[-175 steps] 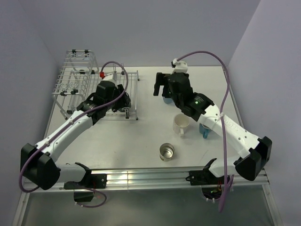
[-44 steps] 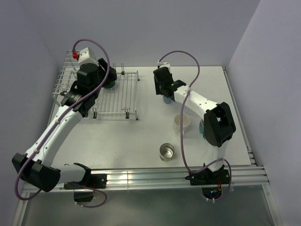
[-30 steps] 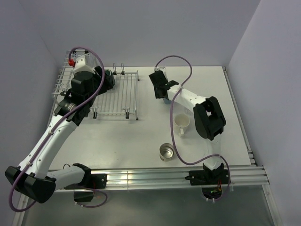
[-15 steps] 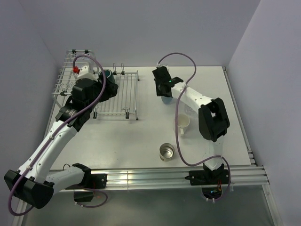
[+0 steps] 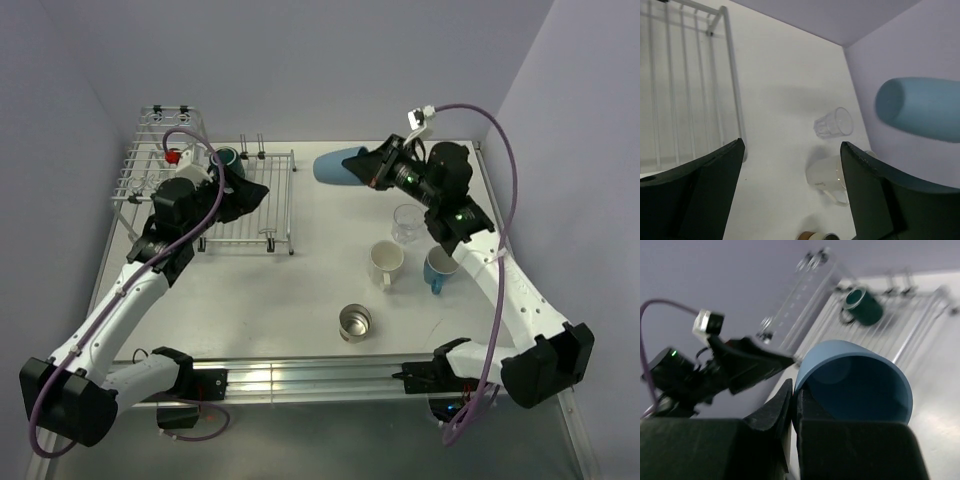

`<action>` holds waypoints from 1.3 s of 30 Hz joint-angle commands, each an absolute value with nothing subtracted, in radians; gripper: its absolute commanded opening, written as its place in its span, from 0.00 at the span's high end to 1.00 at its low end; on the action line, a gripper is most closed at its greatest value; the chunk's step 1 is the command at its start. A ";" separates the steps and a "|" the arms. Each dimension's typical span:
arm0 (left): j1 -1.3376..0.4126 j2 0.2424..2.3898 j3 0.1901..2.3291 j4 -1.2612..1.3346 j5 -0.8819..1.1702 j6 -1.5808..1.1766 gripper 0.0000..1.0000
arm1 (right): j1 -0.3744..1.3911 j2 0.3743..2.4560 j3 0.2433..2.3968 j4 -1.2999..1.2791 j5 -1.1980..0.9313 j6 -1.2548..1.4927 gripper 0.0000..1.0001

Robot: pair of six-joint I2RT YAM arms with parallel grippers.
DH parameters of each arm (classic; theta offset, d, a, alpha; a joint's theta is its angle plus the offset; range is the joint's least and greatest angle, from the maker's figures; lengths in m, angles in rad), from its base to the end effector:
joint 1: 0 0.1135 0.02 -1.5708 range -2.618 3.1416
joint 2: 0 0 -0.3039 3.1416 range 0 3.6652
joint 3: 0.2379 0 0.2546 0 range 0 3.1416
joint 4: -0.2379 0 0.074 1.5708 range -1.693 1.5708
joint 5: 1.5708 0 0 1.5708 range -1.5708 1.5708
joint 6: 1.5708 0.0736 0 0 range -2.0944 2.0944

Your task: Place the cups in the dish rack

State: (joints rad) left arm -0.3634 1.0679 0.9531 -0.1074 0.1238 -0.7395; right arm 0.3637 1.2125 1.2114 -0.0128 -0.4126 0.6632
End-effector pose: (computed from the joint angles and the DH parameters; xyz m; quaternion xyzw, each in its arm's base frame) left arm 0.2488 -0.1043 0.3786 -0.1078 0.7731 -0.3676 0.5055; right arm 0.2721 0.1351 0.4559 -0.0382 0.7106 0.4646 0.5270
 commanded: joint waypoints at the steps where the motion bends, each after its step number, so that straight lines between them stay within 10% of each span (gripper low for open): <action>1: -0.357 1.034 0.914 0.129 0.282 -0.805 0.15 | 0.362 1.200 1.054 0.260 -0.645 0.888 1.00; 11: -0.357 1.097 0.850 0.399 0.499 -0.966 0.15 | 0.362 1.114 0.784 0.768 -0.707 1.173 1.00; 39: -0.393 1.250 0.736 0.949 0.699 -1.258 0.09 | 0.364 1.161 0.726 1.062 -0.719 1.371 1.00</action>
